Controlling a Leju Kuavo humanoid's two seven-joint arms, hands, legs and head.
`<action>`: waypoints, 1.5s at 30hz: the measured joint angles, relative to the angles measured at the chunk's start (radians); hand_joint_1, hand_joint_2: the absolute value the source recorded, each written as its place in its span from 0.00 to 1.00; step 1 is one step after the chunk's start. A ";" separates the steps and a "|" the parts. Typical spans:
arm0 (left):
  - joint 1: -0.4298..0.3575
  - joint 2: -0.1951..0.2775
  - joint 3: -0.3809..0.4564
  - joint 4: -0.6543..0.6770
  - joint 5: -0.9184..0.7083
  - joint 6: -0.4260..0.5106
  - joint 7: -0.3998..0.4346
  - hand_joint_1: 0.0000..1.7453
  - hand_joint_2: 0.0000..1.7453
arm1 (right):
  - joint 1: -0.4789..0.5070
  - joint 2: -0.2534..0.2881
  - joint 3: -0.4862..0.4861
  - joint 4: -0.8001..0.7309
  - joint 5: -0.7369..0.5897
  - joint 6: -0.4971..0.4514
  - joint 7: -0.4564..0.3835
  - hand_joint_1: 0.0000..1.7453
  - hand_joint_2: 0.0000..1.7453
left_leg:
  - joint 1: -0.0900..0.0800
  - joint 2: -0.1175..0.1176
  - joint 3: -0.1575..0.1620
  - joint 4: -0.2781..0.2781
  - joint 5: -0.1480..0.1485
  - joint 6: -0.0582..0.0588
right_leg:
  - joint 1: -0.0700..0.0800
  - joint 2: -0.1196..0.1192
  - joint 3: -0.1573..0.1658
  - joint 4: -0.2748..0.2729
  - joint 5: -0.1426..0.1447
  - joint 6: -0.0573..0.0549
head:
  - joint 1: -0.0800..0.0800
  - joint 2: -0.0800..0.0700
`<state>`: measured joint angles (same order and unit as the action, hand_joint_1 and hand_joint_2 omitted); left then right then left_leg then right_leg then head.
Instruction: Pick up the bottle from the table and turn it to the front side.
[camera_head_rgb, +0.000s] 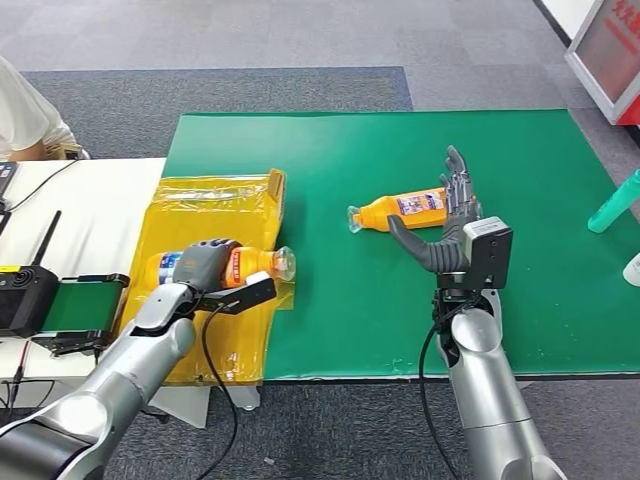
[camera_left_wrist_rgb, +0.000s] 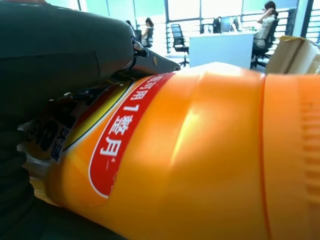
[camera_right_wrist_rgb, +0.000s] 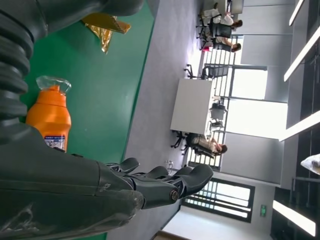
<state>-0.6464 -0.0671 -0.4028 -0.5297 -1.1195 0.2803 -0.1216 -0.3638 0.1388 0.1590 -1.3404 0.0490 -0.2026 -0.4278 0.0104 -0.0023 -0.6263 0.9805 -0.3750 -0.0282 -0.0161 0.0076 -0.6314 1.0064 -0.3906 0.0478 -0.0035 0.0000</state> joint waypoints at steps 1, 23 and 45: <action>-0.001 -0.001 -0.002 0.004 0.006 -0.003 -0.003 0.49 1.00 | 0.000 0.000 0.000 -0.002 0.000 0.001 0.000 0.00 1.00 | 0.000 0.000 0.000 0.000 0.000 0.000 | 0.000 0.000 0.000 0.000 0.000 0.000 | 0.000 0.000; 0.019 -0.012 -0.061 0.009 0.032 0.049 0.022 0.00 1.00 | 0.001 0.000 0.010 0.010 0.033 0.040 -0.003 0.00 1.00 | 0.000 0.000 0.000 0.000 0.000 0.000 | 0.000 0.000 0.000 0.000 0.000 0.000 | 0.000 0.000; 0.405 0.100 0.068 -0.865 1.120 -0.074 -0.346 0.00 1.00 | 0.053 -0.048 0.063 0.070 -0.091 0.192 0.048 0.00 1.00 | 0.000 0.001 -0.001 0.000 -0.001 0.000 | 0.000 0.000 0.000 0.000 -0.001 -0.001 | 0.000 0.000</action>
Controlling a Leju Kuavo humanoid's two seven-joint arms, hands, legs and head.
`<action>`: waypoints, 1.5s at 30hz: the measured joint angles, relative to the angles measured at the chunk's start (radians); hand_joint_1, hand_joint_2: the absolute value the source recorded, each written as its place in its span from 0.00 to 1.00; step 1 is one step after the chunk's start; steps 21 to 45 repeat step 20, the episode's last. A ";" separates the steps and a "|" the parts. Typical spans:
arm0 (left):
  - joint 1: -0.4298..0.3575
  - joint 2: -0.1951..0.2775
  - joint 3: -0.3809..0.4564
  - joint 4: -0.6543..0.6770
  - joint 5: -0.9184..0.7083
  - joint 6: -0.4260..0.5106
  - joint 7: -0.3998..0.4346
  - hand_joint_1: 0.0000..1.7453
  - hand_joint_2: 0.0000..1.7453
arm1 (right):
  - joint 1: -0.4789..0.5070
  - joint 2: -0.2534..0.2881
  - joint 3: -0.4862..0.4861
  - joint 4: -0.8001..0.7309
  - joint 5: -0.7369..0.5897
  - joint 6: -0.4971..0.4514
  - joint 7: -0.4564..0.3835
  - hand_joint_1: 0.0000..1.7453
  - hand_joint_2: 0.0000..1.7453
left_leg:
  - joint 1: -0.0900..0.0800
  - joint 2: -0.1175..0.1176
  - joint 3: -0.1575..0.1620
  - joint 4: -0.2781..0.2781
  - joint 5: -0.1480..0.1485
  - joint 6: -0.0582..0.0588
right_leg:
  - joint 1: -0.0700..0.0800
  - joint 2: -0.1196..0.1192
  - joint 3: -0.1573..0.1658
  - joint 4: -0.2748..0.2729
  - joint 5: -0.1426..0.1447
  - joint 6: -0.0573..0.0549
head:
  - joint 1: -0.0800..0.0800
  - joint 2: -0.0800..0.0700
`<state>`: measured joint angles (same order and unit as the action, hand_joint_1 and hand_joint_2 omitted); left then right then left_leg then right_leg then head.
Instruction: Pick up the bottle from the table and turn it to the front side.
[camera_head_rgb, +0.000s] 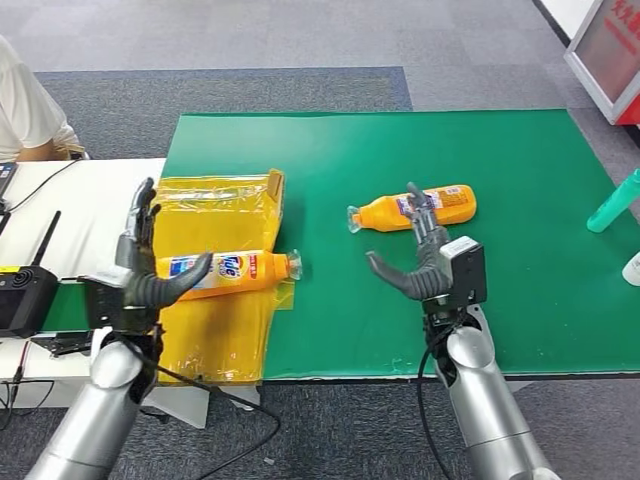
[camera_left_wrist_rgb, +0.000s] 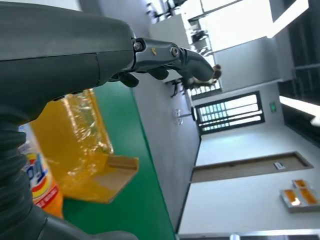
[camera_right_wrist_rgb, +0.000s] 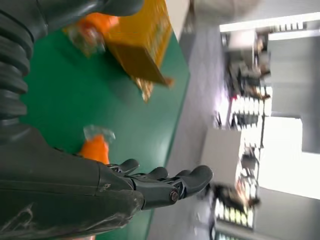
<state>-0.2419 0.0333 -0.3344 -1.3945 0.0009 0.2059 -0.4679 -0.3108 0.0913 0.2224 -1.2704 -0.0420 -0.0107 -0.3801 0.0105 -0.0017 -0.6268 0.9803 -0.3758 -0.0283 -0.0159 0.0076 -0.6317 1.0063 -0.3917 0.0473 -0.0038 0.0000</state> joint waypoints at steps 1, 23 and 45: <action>0.025 0.004 0.023 -0.010 0.056 -0.041 -0.009 0.00 1.00 | 0.001 -0.009 0.012 0.009 -0.025 0.031 0.017 0.00 1.00 | 0.000 0.000 0.000 0.000 0.000 0.000 | 0.000 0.000 0.000 0.000 0.000 0.000 | 0.000 0.000; 0.199 -0.031 0.148 -0.129 0.335 -0.077 0.004 0.00 1.00 | 0.094 -0.021 0.049 -0.157 0.024 -0.327 -0.122 0.00 1.00 | 0.000 0.000 0.000 0.000 -0.001 0.000 | 0.000 0.000 0.000 0.000 -0.001 0.000 | 0.000 0.000; 0.199 -0.031 0.148 -0.129 0.335 -0.077 0.004 0.00 1.00 | 0.094 -0.021 0.049 -0.157 0.024 -0.327 -0.122 0.00 1.00 | 0.000 0.000 0.000 0.000 -0.001 0.000 | 0.000 0.000 0.000 0.000 -0.001 0.000 | 0.000 0.000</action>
